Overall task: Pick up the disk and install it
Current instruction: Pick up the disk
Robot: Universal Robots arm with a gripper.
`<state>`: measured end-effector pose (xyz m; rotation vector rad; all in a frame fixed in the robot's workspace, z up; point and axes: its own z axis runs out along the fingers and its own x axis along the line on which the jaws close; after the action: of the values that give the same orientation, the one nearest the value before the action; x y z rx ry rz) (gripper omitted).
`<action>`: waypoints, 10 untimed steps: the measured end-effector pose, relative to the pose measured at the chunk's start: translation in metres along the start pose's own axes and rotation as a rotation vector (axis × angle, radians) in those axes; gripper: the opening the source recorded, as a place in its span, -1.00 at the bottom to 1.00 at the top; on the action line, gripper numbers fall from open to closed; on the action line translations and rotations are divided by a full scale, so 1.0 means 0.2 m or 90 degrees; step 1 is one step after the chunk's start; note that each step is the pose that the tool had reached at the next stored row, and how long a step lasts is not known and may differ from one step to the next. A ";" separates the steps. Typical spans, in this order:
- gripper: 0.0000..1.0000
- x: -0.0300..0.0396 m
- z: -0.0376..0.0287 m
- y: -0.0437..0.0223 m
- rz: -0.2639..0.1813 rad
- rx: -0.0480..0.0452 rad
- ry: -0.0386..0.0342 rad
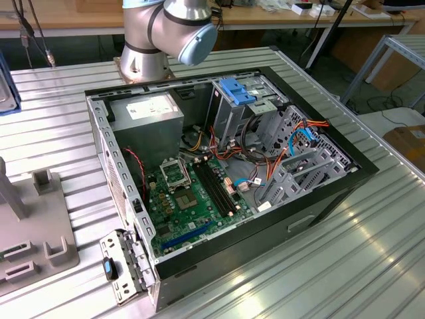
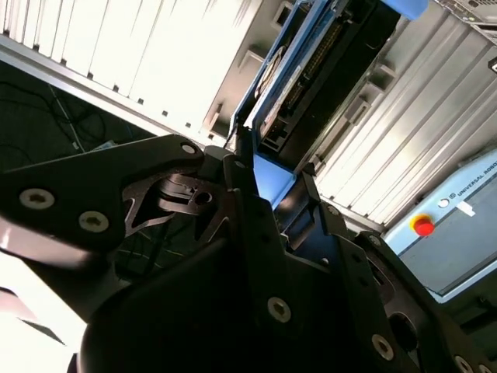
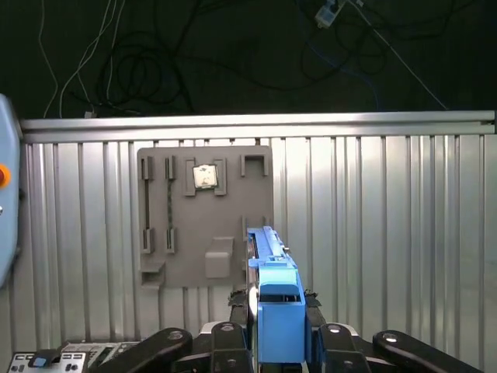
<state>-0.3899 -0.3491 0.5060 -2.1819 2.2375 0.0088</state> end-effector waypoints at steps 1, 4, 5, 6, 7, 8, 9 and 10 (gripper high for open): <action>-0.27 -0.001 0.001 -0.045 0.000 0.0000 -0.0003; -0.27 -0.003 0.001 -0.136 0.000 0.0000 -0.0004; -0.27 -0.005 0.001 -0.182 0.000 0.0000 -0.0003; -0.27 -0.005 0.002 -0.212 0.000 0.0000 -0.0004; -0.27 -0.006 0.002 -0.233 0.000 0.0000 -0.0004; -0.27 -0.007 0.002 -0.277 0.000 0.0000 -0.0003; -0.27 -0.008 0.003 -0.326 0.000 0.0000 -0.0004; -0.27 -0.009 0.003 -0.364 0.000 0.0000 -0.0004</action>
<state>-0.3170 -0.3491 0.5060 -2.1818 2.2370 0.0095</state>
